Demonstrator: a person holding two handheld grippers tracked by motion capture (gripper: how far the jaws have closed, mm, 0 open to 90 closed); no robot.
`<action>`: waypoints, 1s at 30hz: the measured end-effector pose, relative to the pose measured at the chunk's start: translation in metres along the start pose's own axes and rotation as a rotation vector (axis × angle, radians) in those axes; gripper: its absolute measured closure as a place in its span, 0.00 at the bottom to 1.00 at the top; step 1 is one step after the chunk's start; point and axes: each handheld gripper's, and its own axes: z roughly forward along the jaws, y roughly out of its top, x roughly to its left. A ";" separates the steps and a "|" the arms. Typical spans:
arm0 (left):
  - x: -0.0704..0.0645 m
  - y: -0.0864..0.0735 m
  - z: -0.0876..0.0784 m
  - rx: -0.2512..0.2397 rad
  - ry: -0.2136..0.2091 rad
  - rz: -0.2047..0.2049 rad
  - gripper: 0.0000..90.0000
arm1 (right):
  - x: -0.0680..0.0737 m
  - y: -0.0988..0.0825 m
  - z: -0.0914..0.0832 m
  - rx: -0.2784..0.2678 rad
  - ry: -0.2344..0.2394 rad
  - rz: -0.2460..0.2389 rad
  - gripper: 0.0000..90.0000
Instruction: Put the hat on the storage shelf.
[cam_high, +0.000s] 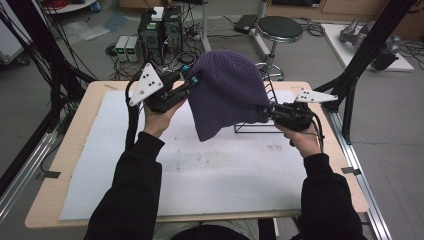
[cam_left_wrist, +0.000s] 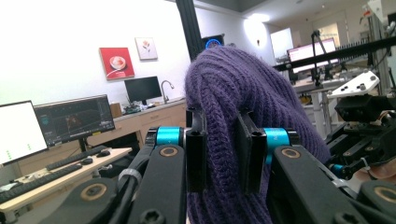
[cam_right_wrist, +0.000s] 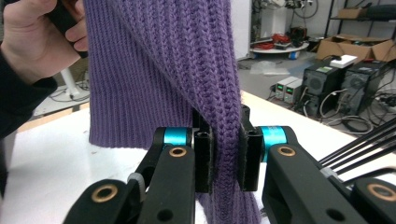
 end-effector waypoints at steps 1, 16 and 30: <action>0.002 0.003 0.005 -0.001 0.000 0.004 0.85 | -0.001 0.001 0.000 -0.009 -0.003 0.003 0.89; 0.006 0.017 0.067 0.039 -0.067 0.002 0.85 | -0.030 0.018 -0.023 -0.046 -0.126 0.033 0.89; 0.002 0.038 0.135 0.085 -0.135 0.073 0.85 | -0.062 0.030 -0.040 -0.106 -0.298 0.079 0.89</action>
